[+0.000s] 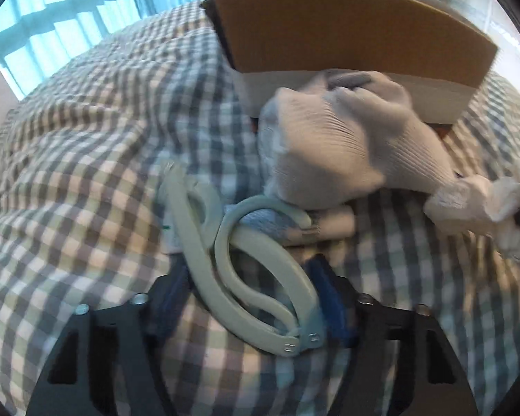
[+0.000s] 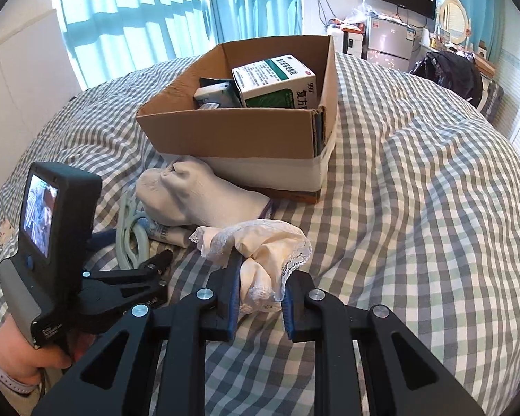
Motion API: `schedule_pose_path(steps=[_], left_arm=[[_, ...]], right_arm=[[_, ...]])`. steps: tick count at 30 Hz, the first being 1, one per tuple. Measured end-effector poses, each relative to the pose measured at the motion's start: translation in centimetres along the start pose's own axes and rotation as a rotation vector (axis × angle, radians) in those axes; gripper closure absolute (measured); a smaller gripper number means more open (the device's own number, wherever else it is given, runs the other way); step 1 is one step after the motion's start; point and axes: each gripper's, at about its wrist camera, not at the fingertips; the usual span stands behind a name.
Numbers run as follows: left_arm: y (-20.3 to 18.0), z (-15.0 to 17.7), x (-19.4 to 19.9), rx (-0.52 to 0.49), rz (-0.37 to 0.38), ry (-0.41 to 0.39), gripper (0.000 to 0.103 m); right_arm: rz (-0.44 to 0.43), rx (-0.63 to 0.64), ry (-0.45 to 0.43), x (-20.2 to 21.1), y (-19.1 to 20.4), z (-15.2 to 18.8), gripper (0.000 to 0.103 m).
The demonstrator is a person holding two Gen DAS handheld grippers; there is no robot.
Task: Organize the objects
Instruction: 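Grasp the white lace cloth with the right gripper while the left gripper grasps the green clip, then carry the clip and lace cloth into the cardboard box and release both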
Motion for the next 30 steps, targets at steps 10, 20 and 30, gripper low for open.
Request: schedule_pose_path(steps=[10,20,30], left_arm=[[0.1,0.9,4.9,0.033,0.108,-0.027,0.053],[0.2,2.9,8.4,0.039,0.163,-0.041,0.091],[1.7,1.2,15.3,0.004,0.195,-0.207,0.092]], right_arm=[[0.04,0.017,-0.033,2.7,0.7,0.3,0.084],[0.041,0.031,-0.069,6.8,2.0,0.4,0.084],[0.063,0.06,-0.141,11.6,3.7,-0.8,0.084]])
Point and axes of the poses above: each gripper's, at about its wrist camera, not at the fingertips, and x roughly against the way its jaws point, y to its left, z to its underside, and after that the axes turned 9 degrees about -y, right-handed
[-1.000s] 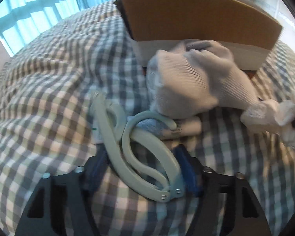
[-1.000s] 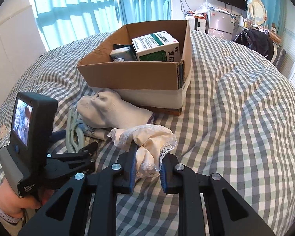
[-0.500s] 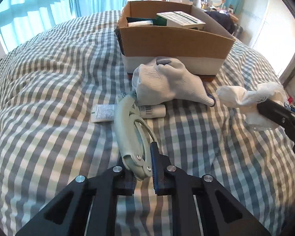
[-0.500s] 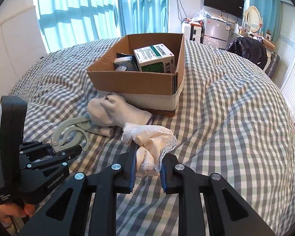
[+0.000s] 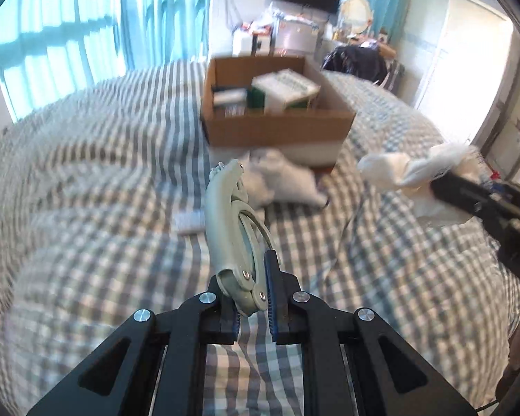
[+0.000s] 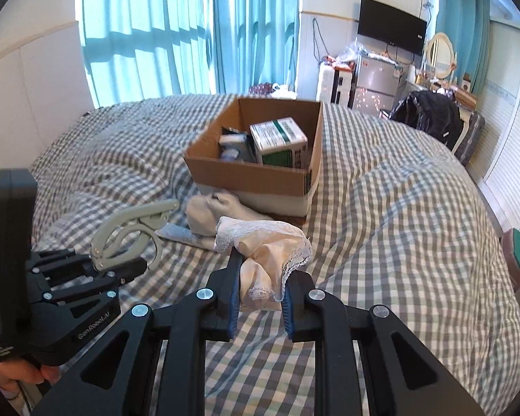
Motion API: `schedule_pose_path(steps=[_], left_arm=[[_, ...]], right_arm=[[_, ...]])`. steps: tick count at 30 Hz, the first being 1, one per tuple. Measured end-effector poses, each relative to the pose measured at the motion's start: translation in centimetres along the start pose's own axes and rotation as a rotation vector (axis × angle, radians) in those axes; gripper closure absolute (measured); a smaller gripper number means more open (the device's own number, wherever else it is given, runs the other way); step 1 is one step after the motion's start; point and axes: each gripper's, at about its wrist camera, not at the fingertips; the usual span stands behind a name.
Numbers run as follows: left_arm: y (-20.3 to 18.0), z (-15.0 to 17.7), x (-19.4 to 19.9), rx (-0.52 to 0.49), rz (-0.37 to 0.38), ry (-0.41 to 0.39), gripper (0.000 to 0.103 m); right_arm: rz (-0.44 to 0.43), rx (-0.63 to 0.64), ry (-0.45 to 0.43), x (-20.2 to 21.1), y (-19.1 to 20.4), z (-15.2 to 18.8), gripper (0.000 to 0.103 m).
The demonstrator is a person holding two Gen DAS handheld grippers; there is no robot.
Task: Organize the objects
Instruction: 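Carry the clip and lace cloth into the cardboard box and release both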
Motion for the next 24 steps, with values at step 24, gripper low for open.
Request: schedule_pose_path(steps=[24], left_arm=[[2.2,-18.3,0.0,-0.056,0.027,-0.197,0.091]], right_arm=[[-0.042,0.067,-0.206,-0.6,-0.6,-14.5,0.084]])
Point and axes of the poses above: each gripper's, at about its wrist camera, not at the fingertips, and x roughly against the way its jaws point, y to its left, z to its underside, and after that the axes turned 9 degrees about -y, right-handed
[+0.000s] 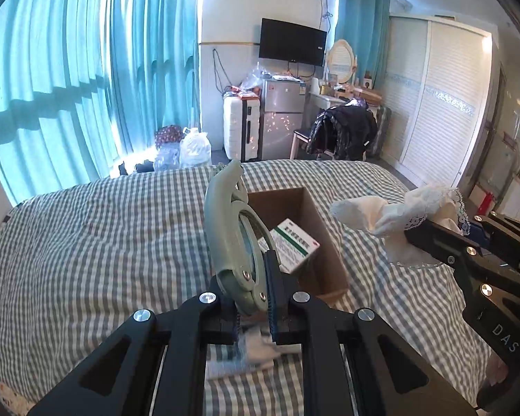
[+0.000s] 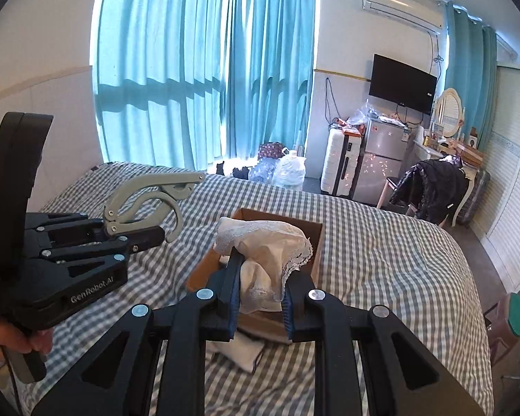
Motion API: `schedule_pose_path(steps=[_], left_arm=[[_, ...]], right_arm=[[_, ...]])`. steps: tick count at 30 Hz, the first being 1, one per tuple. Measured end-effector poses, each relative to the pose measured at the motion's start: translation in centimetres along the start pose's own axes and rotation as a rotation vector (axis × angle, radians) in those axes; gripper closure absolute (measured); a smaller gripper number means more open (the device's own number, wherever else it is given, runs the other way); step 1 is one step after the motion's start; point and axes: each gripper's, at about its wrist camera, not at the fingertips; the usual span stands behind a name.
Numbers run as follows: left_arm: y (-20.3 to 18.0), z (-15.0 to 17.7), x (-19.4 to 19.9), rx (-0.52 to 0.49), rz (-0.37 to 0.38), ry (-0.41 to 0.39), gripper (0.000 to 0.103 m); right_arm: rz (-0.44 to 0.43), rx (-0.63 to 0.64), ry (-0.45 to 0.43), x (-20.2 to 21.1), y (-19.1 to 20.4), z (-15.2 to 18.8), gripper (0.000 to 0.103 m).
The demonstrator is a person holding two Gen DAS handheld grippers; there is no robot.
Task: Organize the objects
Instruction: 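Carry the clip and lace cloth into the cardboard box and release both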
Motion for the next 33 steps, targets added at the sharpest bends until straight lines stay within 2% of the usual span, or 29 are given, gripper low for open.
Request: schedule_pose_path(steps=[5,10,15,20,25,30,33], left_arm=[[0.1,-0.8,-5.9,-0.009,0.013,0.032,0.092],[0.8,-0.3,-10.6,0.013,0.03,0.079,0.091],[1.2,1.7,-14.9,0.018,0.038,0.131,0.091],[1.5,3.7,-17.3,0.031,0.044,0.167,0.091],[1.1,5.1,-18.8,0.022,0.061,0.19,0.091],[0.5,5.6,-19.1,-0.016,0.048,0.191,0.09],[0.4,5.8,-18.8,-0.01,0.052,0.195,0.088]], right_arm=[[-0.002,0.0,0.025,-5.5,-1.1,-1.1,0.084],[-0.026,-0.042,0.064,-11.8,-2.7,-1.2,0.084],[-0.037,-0.067,0.113,-16.8,-4.0,0.1,0.084],[-0.054,-0.114,0.145,-21.0,-4.9,1.2,0.084],[-0.054,-0.124,0.156,-23.0,-5.3,2.1,0.084],[-0.059,-0.124,0.149,-23.1,-5.3,2.5,0.084],[-0.049,-0.129,0.137,-22.3,-5.3,2.5,0.075]])
Point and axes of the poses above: each gripper's, at about its wrist camera, not at the fingertips, and x roughly against the way its jaws point, y to its left, z to its underside, and after that the axes turned 9 degrees about -y, right-handed
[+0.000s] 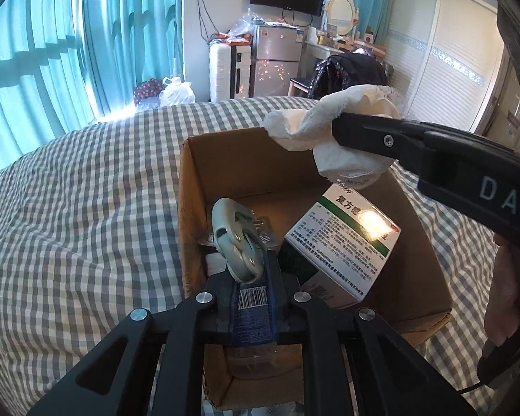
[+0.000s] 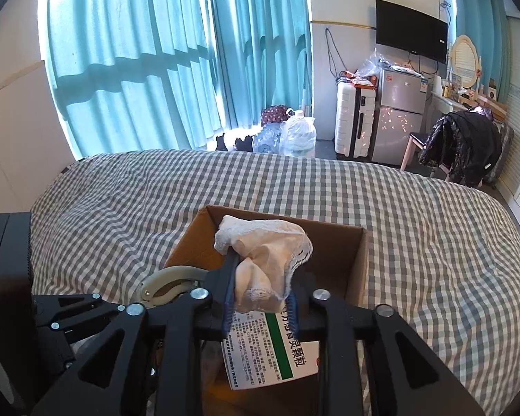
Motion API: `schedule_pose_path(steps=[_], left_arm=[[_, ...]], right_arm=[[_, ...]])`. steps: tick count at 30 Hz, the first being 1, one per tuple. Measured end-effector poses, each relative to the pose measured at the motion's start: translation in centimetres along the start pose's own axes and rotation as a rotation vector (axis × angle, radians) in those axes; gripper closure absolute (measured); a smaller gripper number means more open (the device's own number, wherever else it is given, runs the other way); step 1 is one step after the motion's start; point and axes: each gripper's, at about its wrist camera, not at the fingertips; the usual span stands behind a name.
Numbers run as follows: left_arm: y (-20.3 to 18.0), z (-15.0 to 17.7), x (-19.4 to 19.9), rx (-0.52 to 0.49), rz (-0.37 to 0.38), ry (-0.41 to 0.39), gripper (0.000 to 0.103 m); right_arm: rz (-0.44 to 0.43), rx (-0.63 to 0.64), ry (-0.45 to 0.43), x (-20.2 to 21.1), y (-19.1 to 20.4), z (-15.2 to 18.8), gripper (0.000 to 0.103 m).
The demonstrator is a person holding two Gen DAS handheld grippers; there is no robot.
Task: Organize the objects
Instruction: 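Carry the clip and lace cloth into the cardboard box and release both, then grasp the grey sock with the right gripper while the left gripper grasps the white tube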
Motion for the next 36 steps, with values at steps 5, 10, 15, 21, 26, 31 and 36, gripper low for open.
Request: schedule_pose_path(steps=[5,10,15,21,26,31,36], left_arm=[[0.0,-0.2,1.9,-0.006,-0.012,-0.007,0.059],[-0.9,-1.3,5.9,-0.016,-0.014,-0.053,0.04],[-1.2,-2.3,11.3,-0.01,-0.019,-0.113,0.033],[-1.2,-3.3,18.1,-0.003,-0.075,-0.188,0.017],[-1.0,-3.5,22.7,0.018,-0.109,-0.217,0.01],[-0.8,-2.3,25.9,0.009,-0.14,-0.237,0.0],[-0.4,-0.1,26.3,0.0,-0.149,-0.207,0.0]], right_arm=[[0.047,0.015,-0.06,3.4,0.4,-0.6,0.049],[0.044,0.017,-0.106,7.7,1.2,-2.1,0.036],[0.062,0.026,-0.151,12.9,2.3,-3.4,0.032],[0.105,0.045,-0.182,19.7,3.7,-4.8,0.031],[0.103,0.057,-0.208,24.7,4.8,-4.7,0.029],[0.108,0.067,-0.231,28.1,5.6,-3.8,0.018],[0.071,0.07,-0.229,29.4,6.3,-1.7,0.008]])
Point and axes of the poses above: each gripper's, at about its wrist camera, not at the fingertips, and x roughly against the way its jaws point, y to its left, z to its underside, and after that the axes turned 9 degrees about -y, right-handed
